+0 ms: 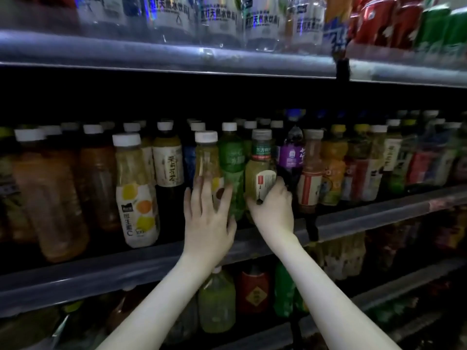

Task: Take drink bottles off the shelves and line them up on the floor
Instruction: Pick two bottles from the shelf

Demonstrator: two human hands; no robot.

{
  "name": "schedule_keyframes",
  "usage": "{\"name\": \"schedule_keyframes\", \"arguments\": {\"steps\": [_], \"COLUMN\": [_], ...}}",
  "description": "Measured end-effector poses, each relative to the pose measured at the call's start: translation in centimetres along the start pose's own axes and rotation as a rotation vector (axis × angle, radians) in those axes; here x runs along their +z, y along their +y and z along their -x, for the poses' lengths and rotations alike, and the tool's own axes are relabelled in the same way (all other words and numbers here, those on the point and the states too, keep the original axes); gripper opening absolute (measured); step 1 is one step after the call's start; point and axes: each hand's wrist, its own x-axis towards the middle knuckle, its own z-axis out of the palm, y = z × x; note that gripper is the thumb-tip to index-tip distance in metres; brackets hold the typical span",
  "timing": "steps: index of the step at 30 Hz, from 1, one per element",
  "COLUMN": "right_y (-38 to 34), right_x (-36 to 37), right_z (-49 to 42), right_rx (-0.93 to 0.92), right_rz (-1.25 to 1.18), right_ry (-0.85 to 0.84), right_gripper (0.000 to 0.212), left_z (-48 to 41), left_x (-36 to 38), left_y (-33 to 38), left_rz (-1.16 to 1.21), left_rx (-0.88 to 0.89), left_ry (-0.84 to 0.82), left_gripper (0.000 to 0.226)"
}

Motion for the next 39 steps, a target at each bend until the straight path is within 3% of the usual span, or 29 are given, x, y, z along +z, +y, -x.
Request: {"name": "schedule_keyframes", "arguments": {"steps": [3, 7, 11, 13, 17, 25, 29, 35, 37, 39], "right_y": [0.0, 0.4, 0.0, -0.9, -3.1, -3.8, -7.8, -19.1, -23.5, -28.2], "right_x": [0.4, -0.1, -2.8, -5.0, -8.0, -1.6, 2.3, 9.2, 11.5, 13.4], "right_z": [-0.5, 0.1, 2.7, 4.3, 9.9, 26.1, 34.6, 46.4, 51.6, 56.6], "right_rx": [0.008, -0.035, -0.255, -0.368, -0.376, -0.1, -0.071, -0.034, -0.024, 0.012], "right_rz": [-0.028, -0.183, -0.262, -0.326, -0.464, -0.477, -0.452, -0.488, -0.51, -0.559], "right_ry": [0.051, 0.109, 0.229, 0.19, -0.198, -0.897, -1.165, -1.543, -1.609, -1.63], "right_gripper": [0.068, 0.071, 0.075, 0.075, 0.065, 0.055, 0.056, 0.079, 0.064, 0.034], "left_z": [0.2, 0.2, 0.6, 1.2, 4.3, 20.4, 28.6, 38.5, 41.9, 44.7], "left_x": [0.2, -0.5, -3.0, -5.2, -11.1, -22.0, -28.0, -40.0, -45.0, -50.2], "left_y": [-0.1, 0.2, 1.3, 2.3, 4.1, 1.1, -3.0, -13.6, -17.6, -22.0], "left_rz": [0.013, 0.062, 0.227, 0.434, 0.836, 0.631, 0.585, 0.821, 0.835, 0.85], "left_rx": [0.014, -0.01, -0.029, -0.036, -0.325, -1.019, -1.279, -1.49, -1.523, -1.54], "left_ry": [0.017, -0.005, -0.032, -0.069, -0.231, -0.556, -0.554, -0.43, -0.433, -0.425], "left_gripper": [0.062, 0.059, 0.066, 0.073, 0.091, 0.07, 0.073, 0.055, 0.06, 0.066]}}
